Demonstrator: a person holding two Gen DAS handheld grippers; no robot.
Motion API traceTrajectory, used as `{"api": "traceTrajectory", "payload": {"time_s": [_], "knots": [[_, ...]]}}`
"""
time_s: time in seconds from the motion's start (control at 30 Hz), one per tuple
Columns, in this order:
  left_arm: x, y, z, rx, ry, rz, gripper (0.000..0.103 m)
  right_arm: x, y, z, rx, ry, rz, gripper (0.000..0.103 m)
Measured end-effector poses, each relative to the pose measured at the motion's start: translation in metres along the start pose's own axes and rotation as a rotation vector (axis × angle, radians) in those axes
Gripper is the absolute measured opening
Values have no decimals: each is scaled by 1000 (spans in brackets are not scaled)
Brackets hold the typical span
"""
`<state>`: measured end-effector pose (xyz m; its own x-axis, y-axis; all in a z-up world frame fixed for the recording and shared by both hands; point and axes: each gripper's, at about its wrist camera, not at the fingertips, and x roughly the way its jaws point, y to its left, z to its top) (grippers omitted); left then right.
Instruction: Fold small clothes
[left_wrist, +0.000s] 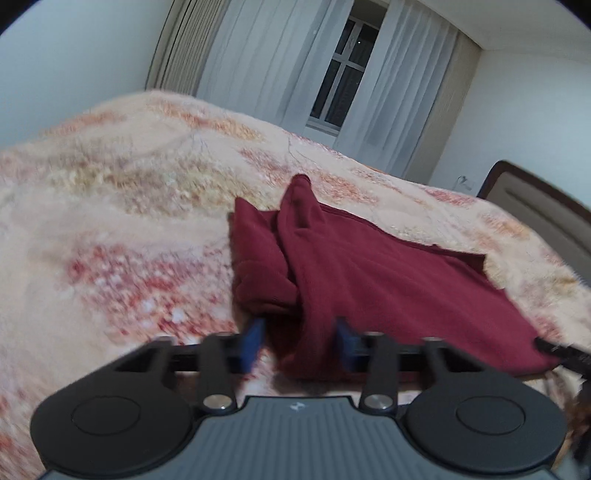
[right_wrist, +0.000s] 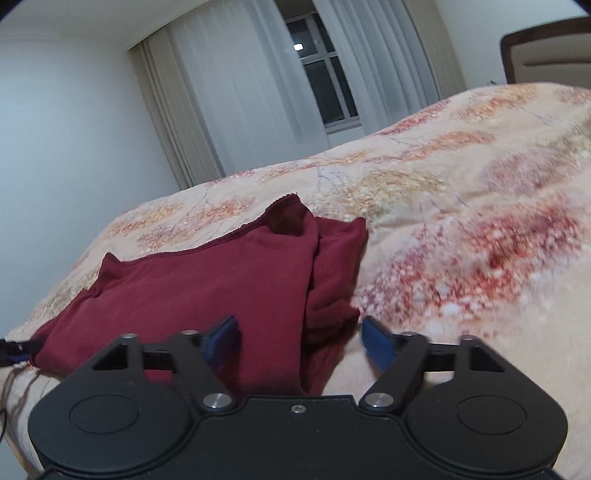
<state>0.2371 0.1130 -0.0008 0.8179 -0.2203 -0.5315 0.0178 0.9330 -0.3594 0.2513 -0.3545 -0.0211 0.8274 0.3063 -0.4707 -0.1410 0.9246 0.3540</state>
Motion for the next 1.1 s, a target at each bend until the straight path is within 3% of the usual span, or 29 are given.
{"api": "traceTrajectory", "payload": {"time_s": [0.07, 0.1, 0.13, 0.3, 0.53, 0.63, 0.7, 0.73, 0.77, 0.8, 1.03, 1.1], "knots": [[-2, -1, -1, -24, 2, -25, 11, -1, 3, -3, 10, 9, 3, 37], [-3, -5, 1, -12, -2, -20, 9, -2, 6, -3, 0, 5, 4, 24], [-6, -8, 3, -3, -13, -15, 7, -3, 9, -2, -6, 1, 11, 17], [-20, -6, 13, -82, -50, -28, 5, -16, 11, 9, 31, -40, 1, 14], [-7, 17, -12, -180, 1, -29, 6, -10, 4, -5, 67, -10, -15, 15], [-9, 15, -12, -159, -16, -36, 11, -12, 6, -4, 40, -11, -30, 26], [-13, 11, -11, -122, -34, -19, 28, -16, 9, -3, 11, -23, -48, 41], [-15, 9, -9, -112, -46, -7, 49, -17, 11, -2, -2, -28, -55, 47], [-18, 9, -7, -109, -68, 9, 65, -19, 13, -2, -13, -37, -64, 60], [-20, 11, -6, -110, -93, 23, 67, -20, 15, -2, -22, -47, -67, 70], [-5, 33, 13, -152, -121, 52, 67, -14, 40, -4, -100, -87, -46, 100], [2, 38, 15, -168, -129, 58, 55, -10, 51, -4, -141, -98, -46, 101]]}}
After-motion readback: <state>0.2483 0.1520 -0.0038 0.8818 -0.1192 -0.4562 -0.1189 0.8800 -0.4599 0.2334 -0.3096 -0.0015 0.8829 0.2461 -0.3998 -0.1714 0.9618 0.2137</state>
